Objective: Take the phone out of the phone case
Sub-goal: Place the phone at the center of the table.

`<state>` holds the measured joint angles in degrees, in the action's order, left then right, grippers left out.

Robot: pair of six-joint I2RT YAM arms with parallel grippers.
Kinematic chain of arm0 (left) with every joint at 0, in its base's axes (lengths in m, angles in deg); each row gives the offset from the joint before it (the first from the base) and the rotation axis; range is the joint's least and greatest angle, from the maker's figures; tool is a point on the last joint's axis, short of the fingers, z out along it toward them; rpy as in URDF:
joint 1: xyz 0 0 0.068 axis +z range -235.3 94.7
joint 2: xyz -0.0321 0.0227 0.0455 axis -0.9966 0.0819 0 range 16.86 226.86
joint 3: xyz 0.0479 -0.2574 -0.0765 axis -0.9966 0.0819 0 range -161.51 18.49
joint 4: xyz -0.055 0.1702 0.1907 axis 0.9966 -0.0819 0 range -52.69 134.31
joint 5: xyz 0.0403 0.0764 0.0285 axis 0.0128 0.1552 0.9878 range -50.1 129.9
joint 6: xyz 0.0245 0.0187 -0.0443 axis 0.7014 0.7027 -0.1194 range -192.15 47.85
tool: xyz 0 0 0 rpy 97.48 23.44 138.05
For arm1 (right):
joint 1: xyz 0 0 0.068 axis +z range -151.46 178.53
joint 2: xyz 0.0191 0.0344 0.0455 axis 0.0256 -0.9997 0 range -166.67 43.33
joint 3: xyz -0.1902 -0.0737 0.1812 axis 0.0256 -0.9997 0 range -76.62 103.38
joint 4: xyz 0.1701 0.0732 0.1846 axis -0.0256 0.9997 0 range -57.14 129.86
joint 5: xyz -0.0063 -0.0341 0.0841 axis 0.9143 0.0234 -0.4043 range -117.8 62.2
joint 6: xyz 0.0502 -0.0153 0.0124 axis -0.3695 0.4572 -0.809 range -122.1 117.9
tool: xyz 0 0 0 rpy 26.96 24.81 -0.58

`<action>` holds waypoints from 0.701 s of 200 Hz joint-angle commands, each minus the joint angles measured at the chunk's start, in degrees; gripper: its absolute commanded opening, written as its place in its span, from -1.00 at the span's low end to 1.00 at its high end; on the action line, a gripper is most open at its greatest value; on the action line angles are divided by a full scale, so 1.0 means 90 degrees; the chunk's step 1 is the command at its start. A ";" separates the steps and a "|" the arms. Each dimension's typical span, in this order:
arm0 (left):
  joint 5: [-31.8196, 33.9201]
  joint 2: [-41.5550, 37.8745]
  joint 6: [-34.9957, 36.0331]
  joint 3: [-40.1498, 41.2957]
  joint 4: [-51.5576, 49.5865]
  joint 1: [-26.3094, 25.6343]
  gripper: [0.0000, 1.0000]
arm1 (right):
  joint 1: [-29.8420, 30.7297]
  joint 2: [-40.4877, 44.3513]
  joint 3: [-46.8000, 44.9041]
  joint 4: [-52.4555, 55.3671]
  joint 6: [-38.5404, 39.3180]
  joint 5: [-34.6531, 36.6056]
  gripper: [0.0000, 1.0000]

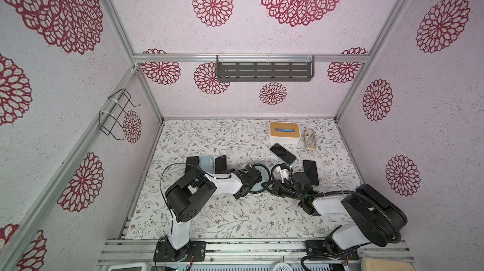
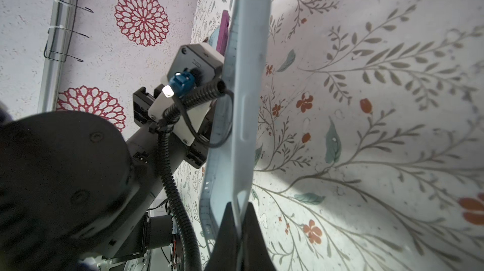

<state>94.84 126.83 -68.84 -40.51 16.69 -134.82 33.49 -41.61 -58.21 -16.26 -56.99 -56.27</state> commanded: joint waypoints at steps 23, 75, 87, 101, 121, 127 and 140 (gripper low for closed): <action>0.0094 0.0007 -0.0218 0.0042 0.0154 0.0121 0.13 | -0.0066 0.0361 0.0262 0.0461 0.0413 0.0084 -1.00; 0.0241 -0.0333 -0.0663 0.0076 -0.0057 0.0212 0.65 | -0.0076 0.0418 0.0492 0.0876 0.0573 0.0159 -1.00; 0.0252 -0.0431 -0.0823 0.0091 -0.0190 0.0241 0.68 | -0.0071 0.0391 0.0517 0.0868 0.0553 0.0156 -1.00; 0.0307 -0.0540 -0.1081 0.0072 -0.0437 0.0253 0.70 | -0.0076 0.0331 0.0556 0.0859 0.0550 0.0187 -1.00; 0.0274 -0.0929 -0.1554 0.0080 -0.0786 0.0252 0.73 | -0.0076 0.0219 0.0598 0.0796 0.0516 0.0261 -1.00; 0.0256 -0.1104 -0.1693 0.0107 -0.0852 0.0250 0.76 | -0.0076 0.0180 0.0627 0.0772 0.0504 0.0262 -1.00; 0.0123 -0.1514 -0.1905 0.0188 -0.0920 0.0242 0.94 | -0.0076 0.0092 0.0703 0.0756 0.0487 0.0264 -1.00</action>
<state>96.15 119.97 -79.77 -39.85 11.79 -132.98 33.19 -39.89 -54.16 -7.91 -53.58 -54.83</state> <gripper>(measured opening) 0.898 0.064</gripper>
